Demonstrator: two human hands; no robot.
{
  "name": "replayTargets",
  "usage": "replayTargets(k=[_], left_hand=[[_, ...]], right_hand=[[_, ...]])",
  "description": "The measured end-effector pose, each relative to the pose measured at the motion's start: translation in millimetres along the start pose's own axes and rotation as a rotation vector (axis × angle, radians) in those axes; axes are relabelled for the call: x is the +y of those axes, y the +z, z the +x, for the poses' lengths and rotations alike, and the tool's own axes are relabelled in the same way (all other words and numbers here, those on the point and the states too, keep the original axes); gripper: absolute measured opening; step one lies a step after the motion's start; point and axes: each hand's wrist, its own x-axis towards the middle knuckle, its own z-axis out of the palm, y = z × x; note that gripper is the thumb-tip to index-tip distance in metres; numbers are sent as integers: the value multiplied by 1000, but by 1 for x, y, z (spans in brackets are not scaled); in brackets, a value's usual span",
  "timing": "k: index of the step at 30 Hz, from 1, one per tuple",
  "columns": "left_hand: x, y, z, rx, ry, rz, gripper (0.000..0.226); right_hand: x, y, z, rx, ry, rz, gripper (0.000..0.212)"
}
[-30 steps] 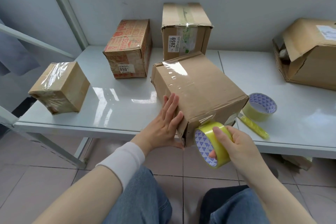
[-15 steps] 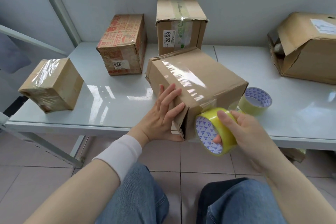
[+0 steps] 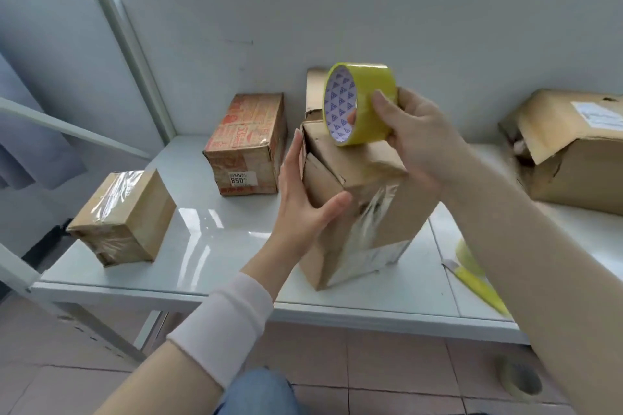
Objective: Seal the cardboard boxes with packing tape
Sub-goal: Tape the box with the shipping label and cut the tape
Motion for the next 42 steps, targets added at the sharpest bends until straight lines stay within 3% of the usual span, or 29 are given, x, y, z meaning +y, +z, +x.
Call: replayTargets(k=[7,14,18,22,25,32,42], left_hand=[[-16,-23,26,-69,-35,15,117],[-11,-25,20,-69,-24,87,121],[-9,-23,14,-104,42,113,124],[-8,-26,17,-104,41,126,115],[-7,-25,22,-136,24,153,101],[-4,-23,15,-154,79,129,116],[-7,-12,15,-145,4,111,111]], right_hand=[[23,21,31,-87,13,-92,17],[6,22,1,139,-29,-9,27],[1,14,-35,93,-63,63,31],[8,19,-39,59,-84,-155,34],[-1,21,-39,94,-60,-162,35],[-22,24,-75,147,-38,-238,41],[5,7,-112,139,208,-351,47]])
